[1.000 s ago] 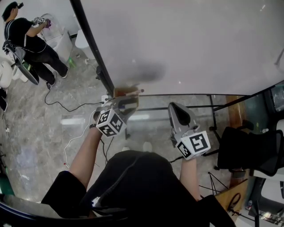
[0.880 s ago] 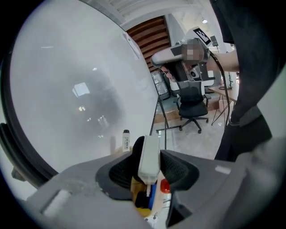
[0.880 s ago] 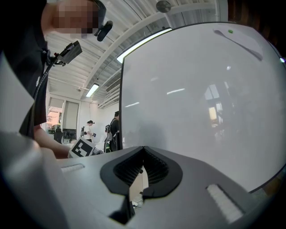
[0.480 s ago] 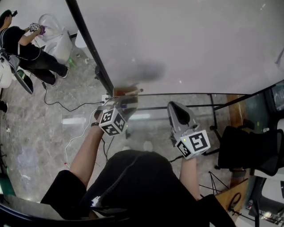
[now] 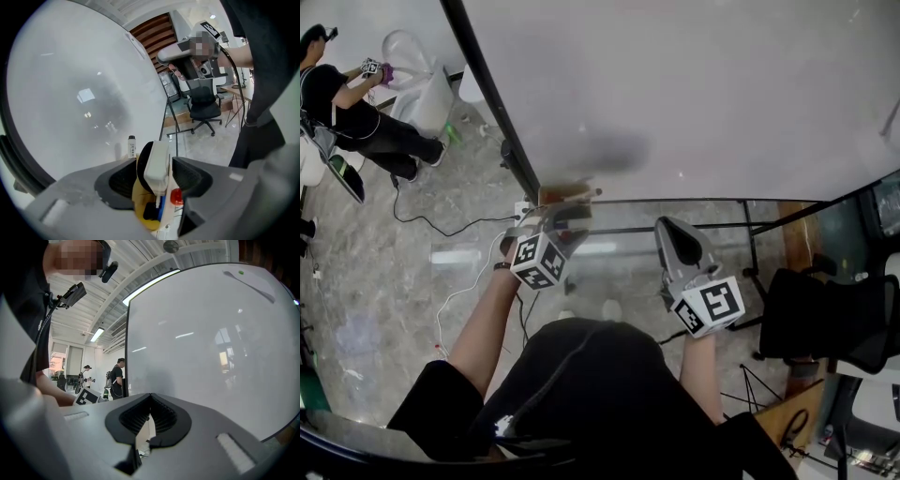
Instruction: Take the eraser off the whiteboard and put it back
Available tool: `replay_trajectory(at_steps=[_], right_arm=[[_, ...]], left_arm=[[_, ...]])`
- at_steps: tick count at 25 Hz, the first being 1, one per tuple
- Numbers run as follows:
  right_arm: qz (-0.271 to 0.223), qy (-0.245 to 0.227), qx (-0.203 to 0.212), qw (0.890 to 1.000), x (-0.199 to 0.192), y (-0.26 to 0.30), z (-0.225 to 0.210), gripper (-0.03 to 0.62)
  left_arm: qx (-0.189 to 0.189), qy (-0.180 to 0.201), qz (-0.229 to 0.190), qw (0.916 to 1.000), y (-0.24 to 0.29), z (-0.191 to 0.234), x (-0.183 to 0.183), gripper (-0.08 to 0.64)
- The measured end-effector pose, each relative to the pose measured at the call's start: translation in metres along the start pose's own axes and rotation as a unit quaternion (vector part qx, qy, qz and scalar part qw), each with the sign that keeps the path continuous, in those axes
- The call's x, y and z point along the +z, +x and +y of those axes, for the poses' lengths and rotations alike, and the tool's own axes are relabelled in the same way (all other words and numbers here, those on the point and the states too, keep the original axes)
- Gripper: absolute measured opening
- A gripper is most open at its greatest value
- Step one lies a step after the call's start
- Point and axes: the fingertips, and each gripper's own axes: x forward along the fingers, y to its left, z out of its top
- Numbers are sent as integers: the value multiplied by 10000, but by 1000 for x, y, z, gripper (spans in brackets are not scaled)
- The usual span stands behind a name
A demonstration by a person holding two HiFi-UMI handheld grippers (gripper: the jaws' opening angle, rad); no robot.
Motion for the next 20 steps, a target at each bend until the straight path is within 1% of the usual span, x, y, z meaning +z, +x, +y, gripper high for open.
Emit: replay_trajectory(at_steps=[2,4,7,10,12,14,18,20], right_arm=[[-10,0,22,10000,0,1,1,9],[-19,6,63,10000,0,3,2,9],[-28,12,152,9999,1,6,7,9],[-27,11,238,9997,1,11,13,9],[-27,1,279,9996,1,13,16,9],[-23,-22,319,9995,1,16,20,9],[6,-101,425,9990,1,22,30,9],[7,-150,448,9989,2,23,35,9]], left_arm=[[70,-35,-45,10000,-4,3,2,256],[138,-165,-144,9997,-11,6,7,257],[203,-507,-386,9978,-24,10,16,258],[278,-936,-722,9926,-40,16,27,256],[311,-1236,-975,9870,-52,20,35,247],[389,-1462,-1290,9800,-66,26,46,213],[712,-1909,-1921,9600,-98,41,63,125],[905,-2055,-2128,9510,-114,46,67,93]])
